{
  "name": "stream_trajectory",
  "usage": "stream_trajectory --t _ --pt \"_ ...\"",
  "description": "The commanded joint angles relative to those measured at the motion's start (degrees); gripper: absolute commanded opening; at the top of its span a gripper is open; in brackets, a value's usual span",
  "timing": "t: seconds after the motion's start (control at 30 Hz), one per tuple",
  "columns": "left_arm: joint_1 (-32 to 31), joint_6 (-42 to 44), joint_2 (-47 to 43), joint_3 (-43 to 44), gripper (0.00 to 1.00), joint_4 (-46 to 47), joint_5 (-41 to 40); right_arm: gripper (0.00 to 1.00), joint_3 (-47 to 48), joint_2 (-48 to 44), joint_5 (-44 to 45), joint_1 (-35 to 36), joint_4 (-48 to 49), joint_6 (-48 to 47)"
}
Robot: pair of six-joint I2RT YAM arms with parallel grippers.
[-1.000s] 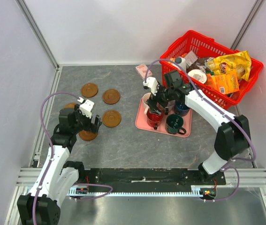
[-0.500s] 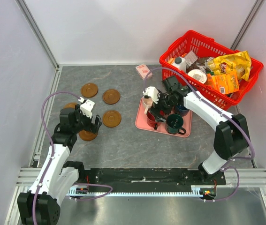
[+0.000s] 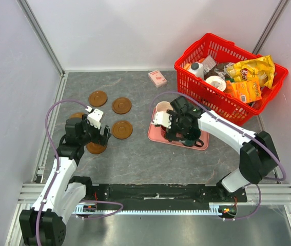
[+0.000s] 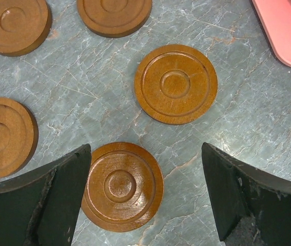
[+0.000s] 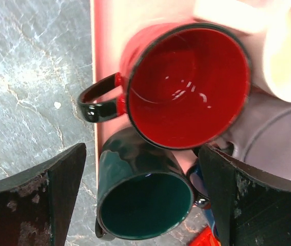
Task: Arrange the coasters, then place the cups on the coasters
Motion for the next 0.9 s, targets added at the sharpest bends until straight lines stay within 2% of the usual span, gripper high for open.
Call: stream_trajectory --t 0.0,0.67,0.77,0.87 --pt "0.65 0.93 -1.24 0.3 0.94 1.55 -0.92 0.98 -1.57 1.31 6.87 4.34 2.02 -2.14" --pt "0.92 1.11 0.34 0.21 0.94 2.16 -1.8 0.98 -0.87 5.71 10.13 11.11 16.96 8.67" --pt "1.0 1.02 0.77 0.21 0.94 2.16 -1.89 0.98 -0.78 4.48 11.97 11.63 16.35 7.45" --pt "0.92 1.11 0.78 0.21 0.94 2.16 -2.15 0.98 -1.22 0.97 12.15 12.25 10.48 1.58"
